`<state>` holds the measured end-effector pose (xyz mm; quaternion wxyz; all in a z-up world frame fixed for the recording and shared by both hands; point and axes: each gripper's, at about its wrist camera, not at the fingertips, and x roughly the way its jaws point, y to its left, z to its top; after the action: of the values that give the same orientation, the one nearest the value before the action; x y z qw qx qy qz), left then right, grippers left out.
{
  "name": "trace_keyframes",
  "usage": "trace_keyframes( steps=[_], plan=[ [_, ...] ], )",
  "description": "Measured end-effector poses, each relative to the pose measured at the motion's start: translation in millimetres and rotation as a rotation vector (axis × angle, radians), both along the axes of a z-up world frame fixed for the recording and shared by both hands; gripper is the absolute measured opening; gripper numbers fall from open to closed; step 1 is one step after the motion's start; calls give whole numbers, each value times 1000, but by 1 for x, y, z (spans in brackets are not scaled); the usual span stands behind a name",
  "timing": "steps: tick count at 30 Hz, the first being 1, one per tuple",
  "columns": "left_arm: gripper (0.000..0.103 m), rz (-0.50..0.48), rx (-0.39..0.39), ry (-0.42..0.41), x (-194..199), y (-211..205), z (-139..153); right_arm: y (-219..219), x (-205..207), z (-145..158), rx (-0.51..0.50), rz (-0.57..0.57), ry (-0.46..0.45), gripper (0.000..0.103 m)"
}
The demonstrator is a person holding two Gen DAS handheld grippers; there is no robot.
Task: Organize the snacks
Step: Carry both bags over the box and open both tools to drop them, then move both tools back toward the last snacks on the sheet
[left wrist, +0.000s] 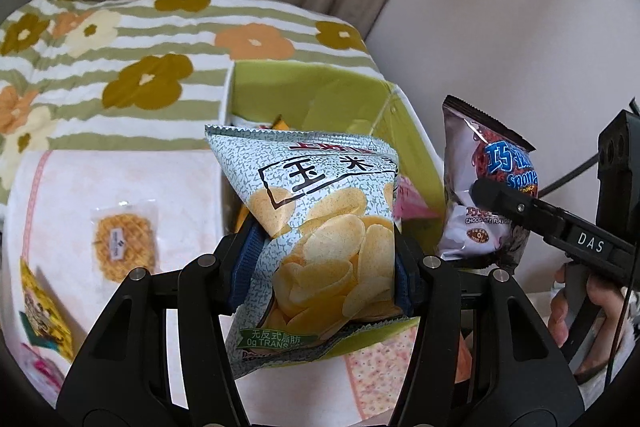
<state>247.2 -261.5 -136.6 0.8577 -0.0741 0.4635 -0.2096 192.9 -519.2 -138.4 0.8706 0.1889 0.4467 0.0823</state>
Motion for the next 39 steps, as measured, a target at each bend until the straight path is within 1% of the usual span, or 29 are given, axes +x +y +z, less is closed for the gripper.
trace_keyframes(
  steps=[3, 4, 6, 7, 8, 10, 12, 14, 19, 23, 26, 27, 29, 30, 31, 32, 34, 37, 39],
  plan=[
    [52, -25, 20, -14, -5, -9, -2, -5, -2, -8, 20, -9, 14, 65],
    [56, -27, 26, -13, -5, -10, -3, -7, -8, -9, 25, -12, 17, 65],
    [73, -28, 22, 11, -3, -9, -6, -9, -11, -12, 32, -18, 21, 65],
    [91, -23, 19, 29, -2, -7, -8, -10, -11, -13, 34, -22, 25, 65],
    [96, -17, 14, 42, -1, -5, -8, -9, -12, -13, 37, -27, 27, 65],
    [96, -12, 3, 43, -3, 2, -4, -10, -15, -13, 41, -33, 27, 65],
    [96, -14, 18, 36, -7, 8, 1, -10, -19, -12, 38, -35, 23, 65],
    [96, -23, 13, 32, -10, 15, 5, -9, -21, -12, 25, -36, 21, 65],
    [96, 3, 9, 9, -13, 32, 12, -6, -21, -12, 1, -28, 16, 65],
    [96, 22, -5, -8, -11, 40, 17, 5, -21, -6, -51, 21, -10, 65],
    [96, 30, -2, -21, -11, 42, 20, 9, -17, -11, -61, 48, 0, 65],
    [97, 31, 1, -24, -11, 42, 21, 10, -15, -14, -67, 50, -1, 67],
    [96, 30, 6, -27, -12, 42, 21, 12, -13, -18, -90, 56, 2, 75],
    [96, 31, 10, -29, -13, 41, 20, 13, -13, -20, -109, 56, 1, 90],
    [97, 32, 13, -29, -13, 41, 20, 13, -13, -21, -126, 53, -6, 100],
    [97, 33, 17, -29, -14, 41, 18, 12, -16, -22, -141, 48, -25, 102],
    [96, 35, 24, -27, -16, 41, 15, 12, -20, -22, -146, 42, -45, 102],
    [96, 40, 20, -17, -20, 44, 10, 7, -23, -23, -139, 25, -35, 102],
    [96, 48, 14, -14, -22, 46, 8, 4, -25, -21, -121, 22, -45, 102]
  ],
)
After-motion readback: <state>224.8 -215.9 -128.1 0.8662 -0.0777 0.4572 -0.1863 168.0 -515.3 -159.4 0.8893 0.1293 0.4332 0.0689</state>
